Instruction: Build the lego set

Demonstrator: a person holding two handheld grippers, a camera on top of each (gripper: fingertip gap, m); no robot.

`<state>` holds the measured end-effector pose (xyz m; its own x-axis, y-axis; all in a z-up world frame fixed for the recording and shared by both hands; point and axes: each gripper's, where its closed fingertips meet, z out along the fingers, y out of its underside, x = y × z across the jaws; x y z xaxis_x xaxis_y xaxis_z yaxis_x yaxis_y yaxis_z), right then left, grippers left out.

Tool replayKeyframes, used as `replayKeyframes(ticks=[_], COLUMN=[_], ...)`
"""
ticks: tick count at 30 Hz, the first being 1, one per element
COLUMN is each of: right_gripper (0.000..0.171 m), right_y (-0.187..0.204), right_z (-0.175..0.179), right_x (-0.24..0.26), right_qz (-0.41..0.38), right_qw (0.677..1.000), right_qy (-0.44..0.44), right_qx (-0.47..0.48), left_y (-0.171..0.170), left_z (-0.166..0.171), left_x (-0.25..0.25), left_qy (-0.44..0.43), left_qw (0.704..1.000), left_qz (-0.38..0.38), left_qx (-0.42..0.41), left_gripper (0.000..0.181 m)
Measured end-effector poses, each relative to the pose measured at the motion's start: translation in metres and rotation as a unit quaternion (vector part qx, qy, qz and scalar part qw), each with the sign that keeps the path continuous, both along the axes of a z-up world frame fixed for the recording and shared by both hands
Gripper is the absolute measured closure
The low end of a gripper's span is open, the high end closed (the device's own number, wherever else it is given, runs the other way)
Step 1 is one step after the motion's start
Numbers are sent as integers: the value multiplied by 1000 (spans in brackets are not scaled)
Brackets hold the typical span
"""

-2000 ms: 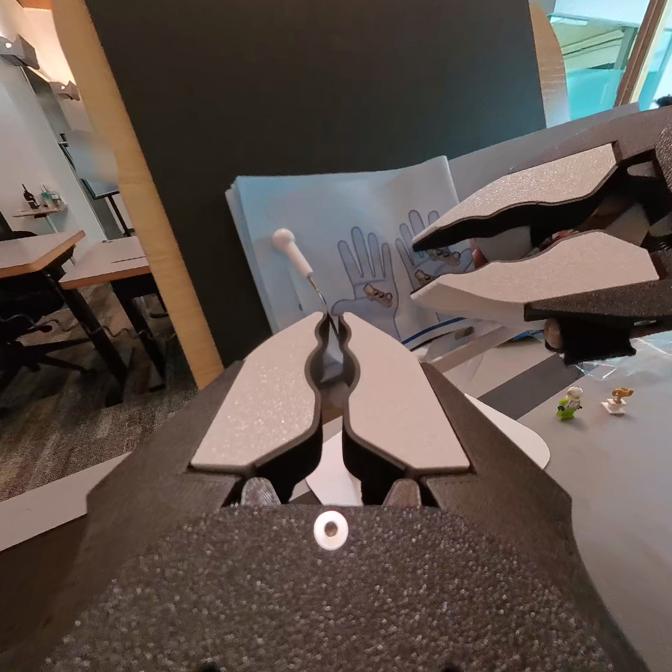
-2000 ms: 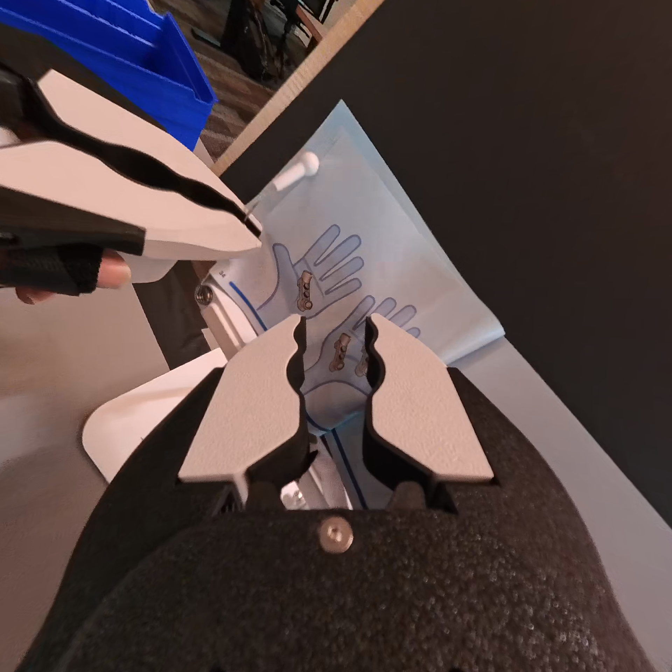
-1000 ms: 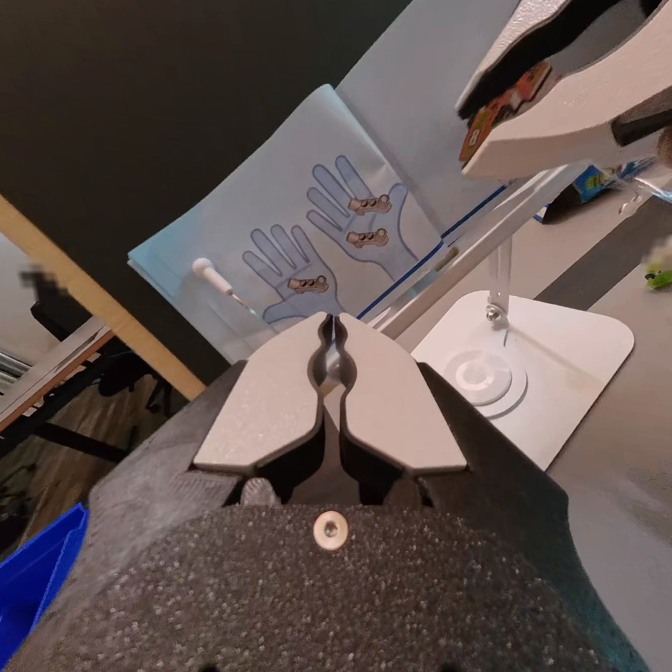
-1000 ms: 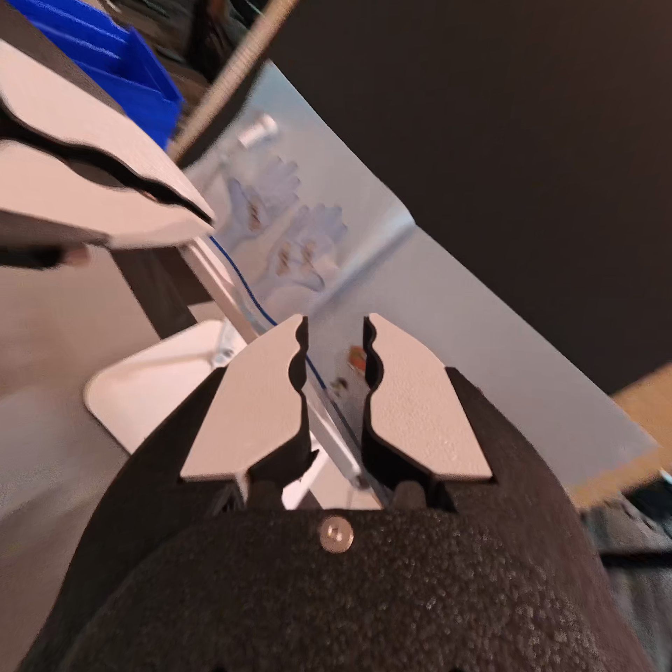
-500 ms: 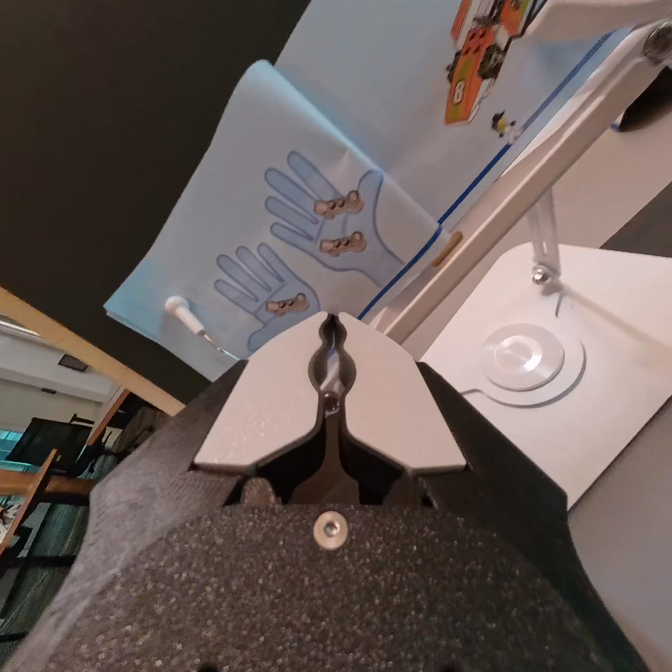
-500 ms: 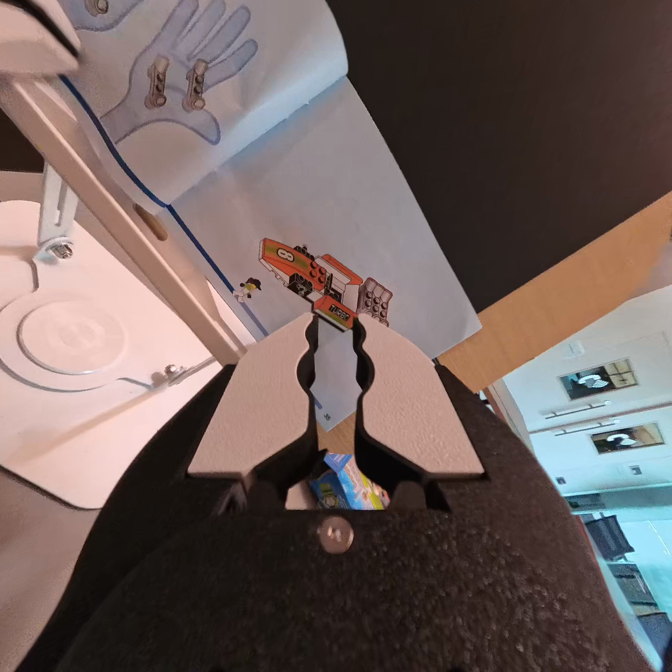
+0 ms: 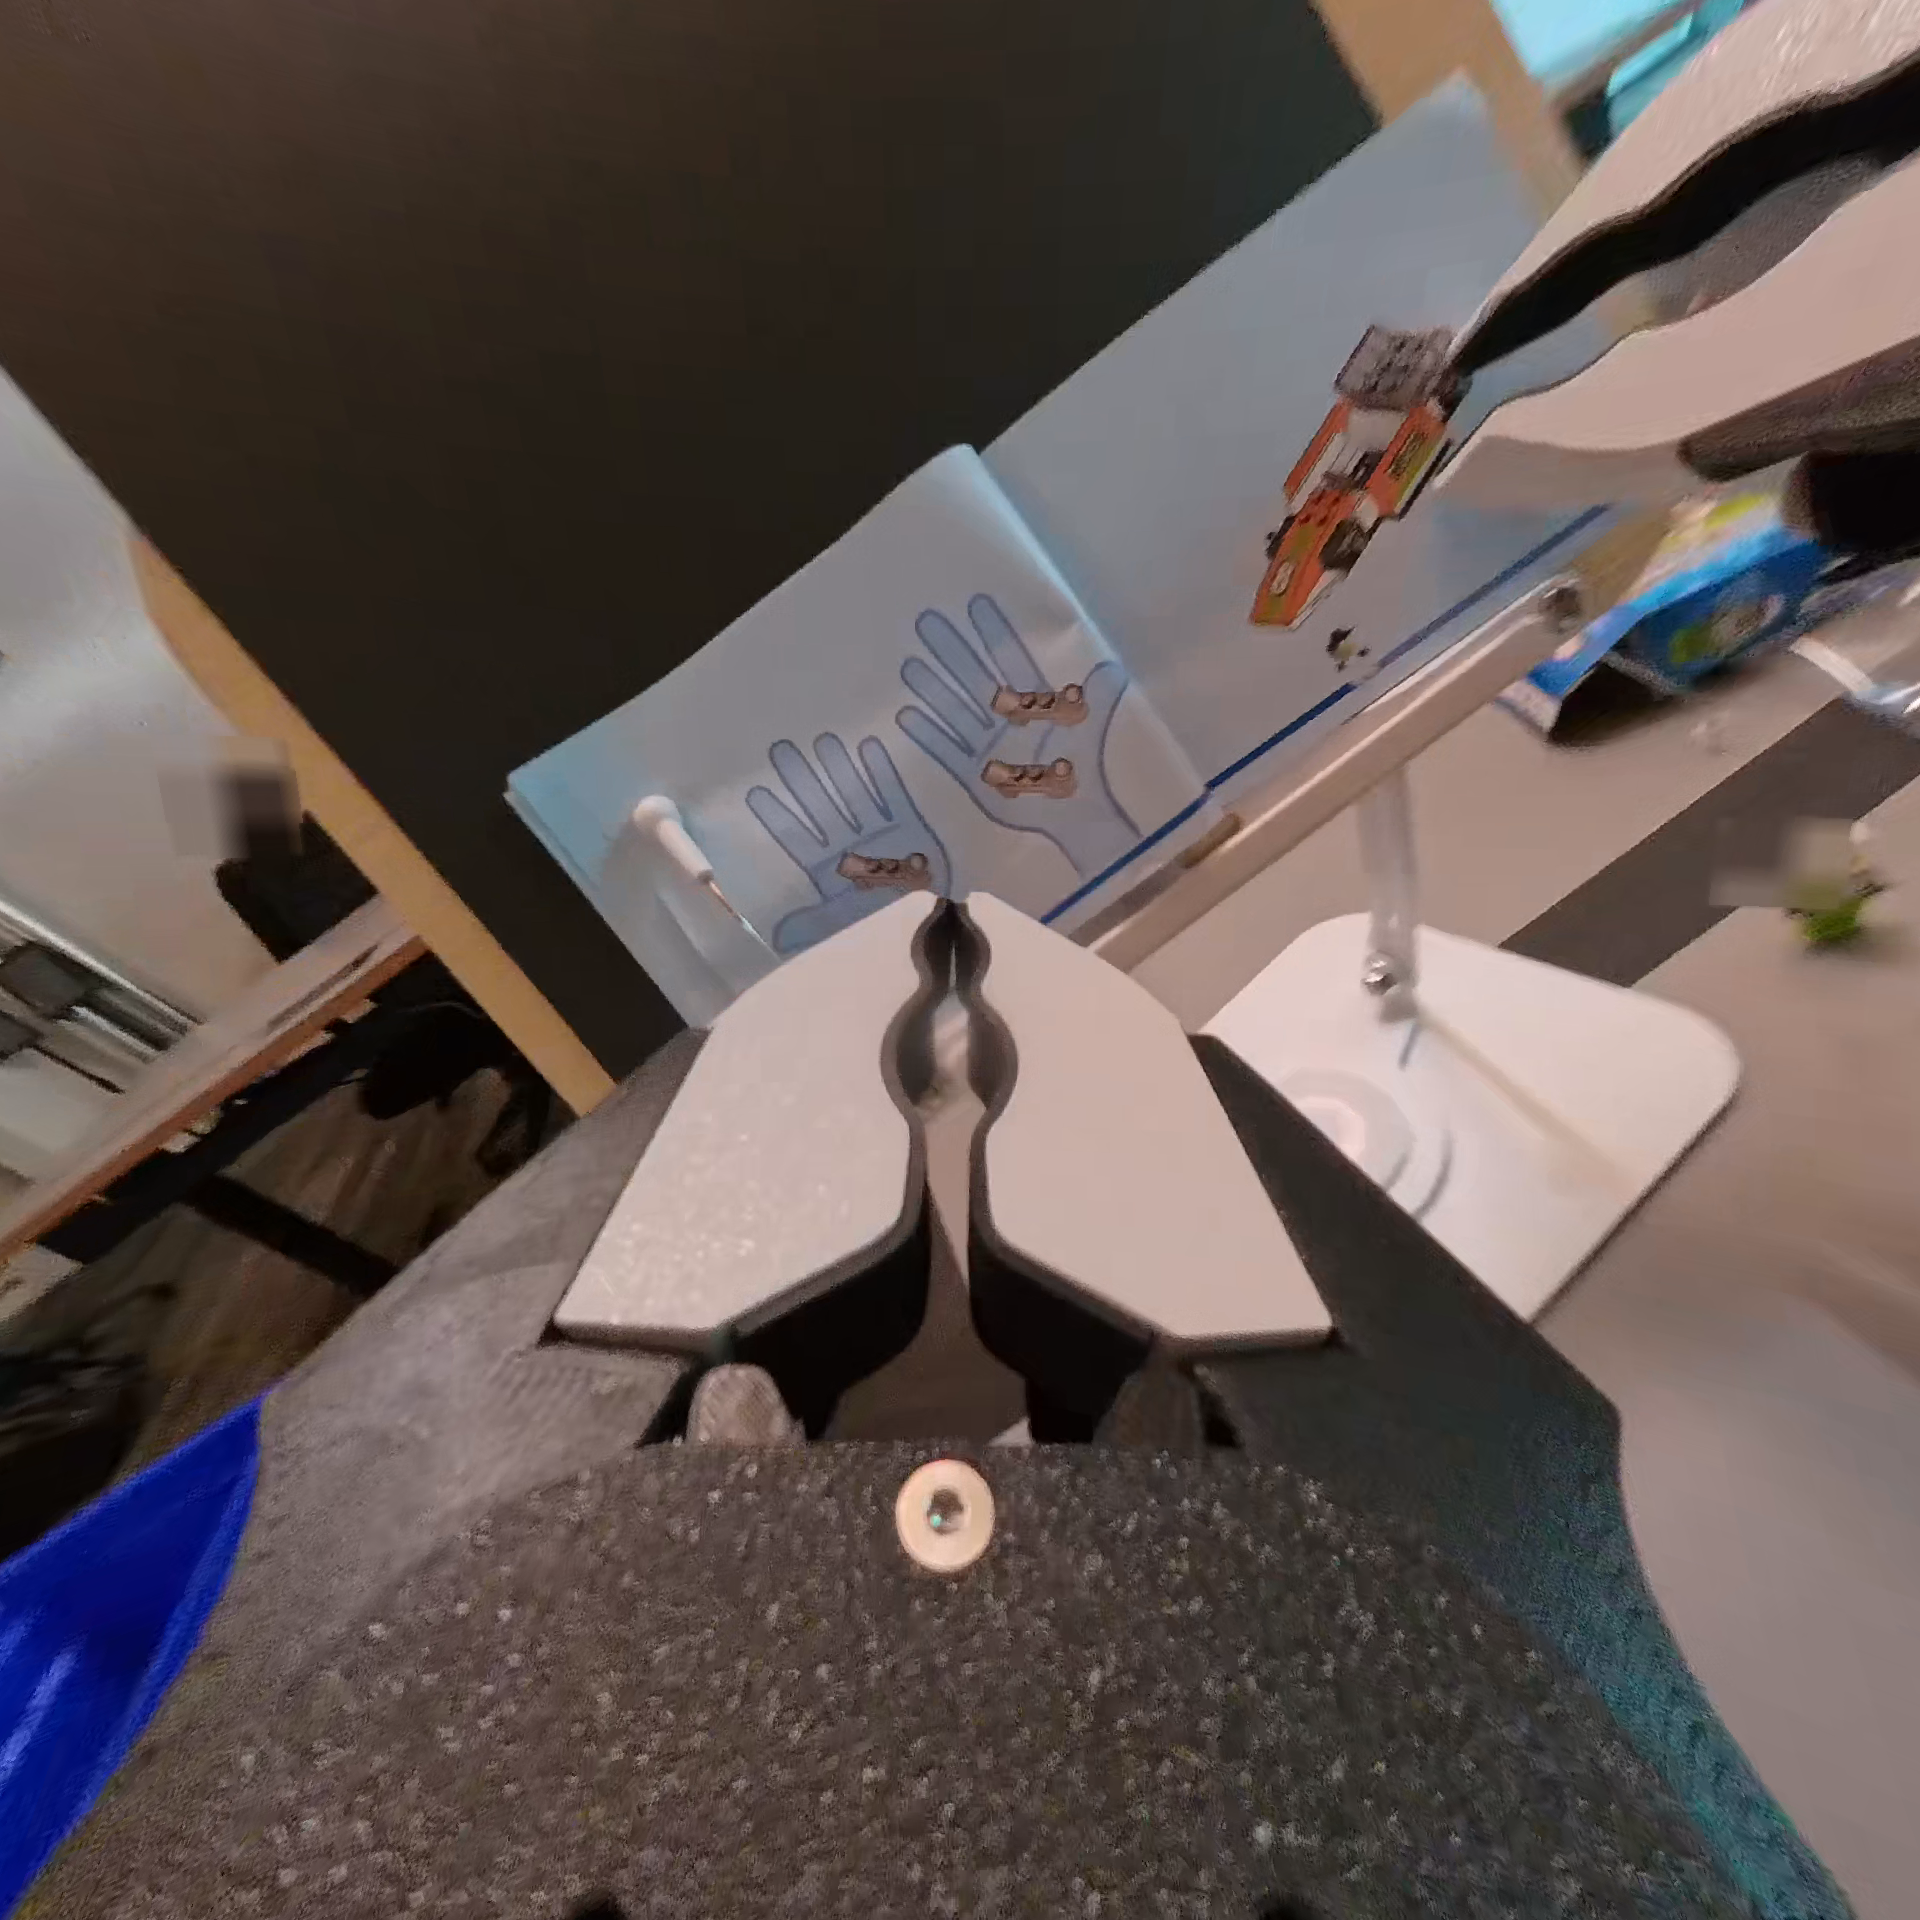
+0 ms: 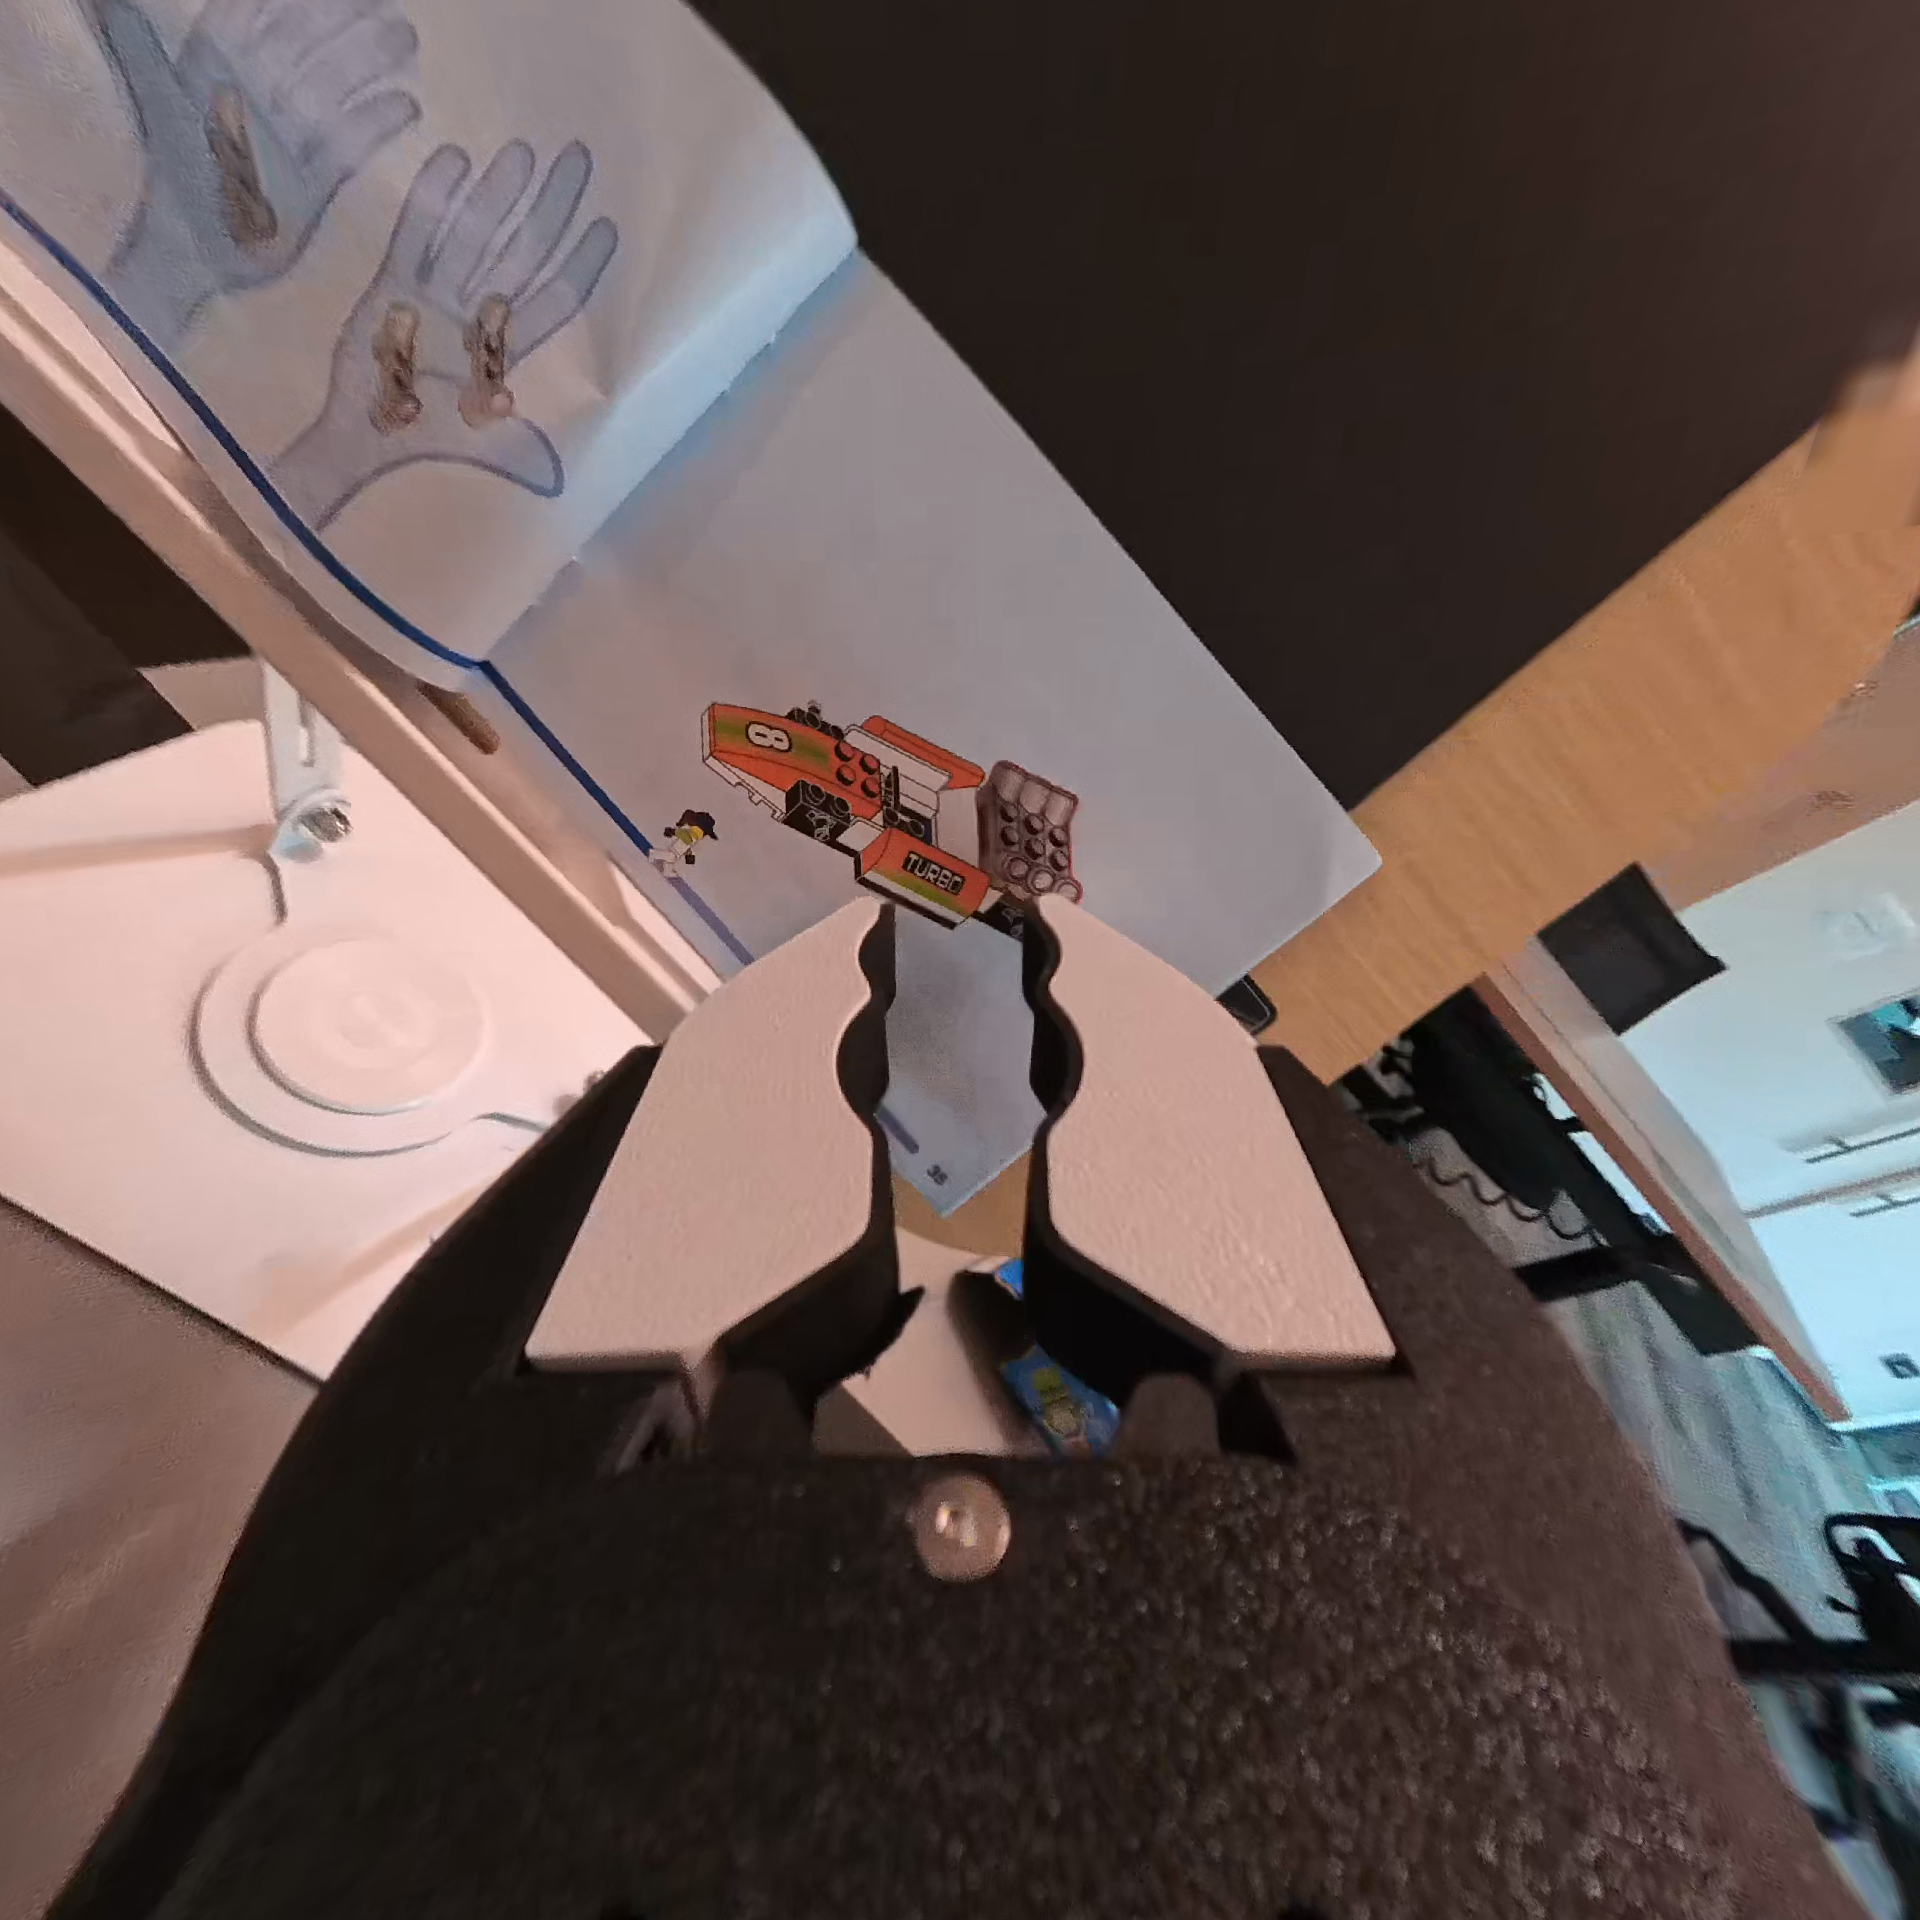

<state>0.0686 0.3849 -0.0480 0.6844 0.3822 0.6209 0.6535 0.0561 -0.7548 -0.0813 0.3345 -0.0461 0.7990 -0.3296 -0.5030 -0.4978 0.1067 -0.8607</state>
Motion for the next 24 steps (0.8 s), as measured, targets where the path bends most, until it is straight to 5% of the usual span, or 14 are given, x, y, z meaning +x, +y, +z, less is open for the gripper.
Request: replayKeyframes(ticks=[9,16,24], right_gripper=[147,147,136], right_y=[-58,-46,-55], right_z=[17,21,19], right_x=[-13,-10,16], right_qz=[25,-24,-25], right_qw=[997,998,991], right_qy=[75,-4,128], right_qx=[25,61,19], left_y=[-54,-59,-62], left_z=[-5,-21,-37], left_x=[0,22,44], left_qy=[-106,-154,-155], left_qw=[993,984,980], left_qz=[-44,-73,-105], left_qx=[-9,-56,-71], left_gripper=[181,181,181])
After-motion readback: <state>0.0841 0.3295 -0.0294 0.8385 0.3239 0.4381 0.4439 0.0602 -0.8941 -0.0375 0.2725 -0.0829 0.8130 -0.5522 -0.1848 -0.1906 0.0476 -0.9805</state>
